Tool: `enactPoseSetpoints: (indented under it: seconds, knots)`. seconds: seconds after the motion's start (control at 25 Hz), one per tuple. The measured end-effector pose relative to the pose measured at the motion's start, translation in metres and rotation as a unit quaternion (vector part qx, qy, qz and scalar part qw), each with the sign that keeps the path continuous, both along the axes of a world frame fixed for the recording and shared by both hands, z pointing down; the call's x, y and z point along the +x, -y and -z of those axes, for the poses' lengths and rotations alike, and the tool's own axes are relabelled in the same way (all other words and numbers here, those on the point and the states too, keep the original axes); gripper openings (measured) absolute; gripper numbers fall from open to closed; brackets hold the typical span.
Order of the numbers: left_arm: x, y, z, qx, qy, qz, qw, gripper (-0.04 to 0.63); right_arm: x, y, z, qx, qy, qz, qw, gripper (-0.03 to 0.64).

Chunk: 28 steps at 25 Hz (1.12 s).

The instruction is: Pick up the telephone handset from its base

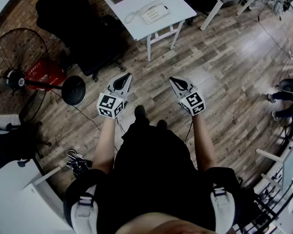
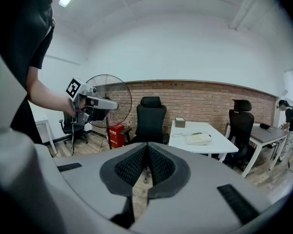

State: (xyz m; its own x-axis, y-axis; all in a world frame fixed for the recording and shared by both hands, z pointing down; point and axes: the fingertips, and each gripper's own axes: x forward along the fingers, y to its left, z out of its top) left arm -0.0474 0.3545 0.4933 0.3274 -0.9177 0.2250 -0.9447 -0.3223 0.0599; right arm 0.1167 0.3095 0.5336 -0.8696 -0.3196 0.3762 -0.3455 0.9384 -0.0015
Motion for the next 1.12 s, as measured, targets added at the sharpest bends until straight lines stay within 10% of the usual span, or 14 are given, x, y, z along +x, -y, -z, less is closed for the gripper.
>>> enactPoseSetpoints:
  seconds: [0.36, 1.12]
  knots:
    - [0.069, -0.044, -0.001, 0.005, 0.006, 0.011, 0.9999, 0.025, 0.081, -0.016, -0.013, 0.007, 0.005, -0.008, 1.0, -0.002]
    - [0.093, -0.075, 0.006, 0.011, 0.016, 0.026, 0.9995, 0.025, 0.114, -0.049, -0.01, 0.012, 0.016, -0.004, 1.0, -0.002]
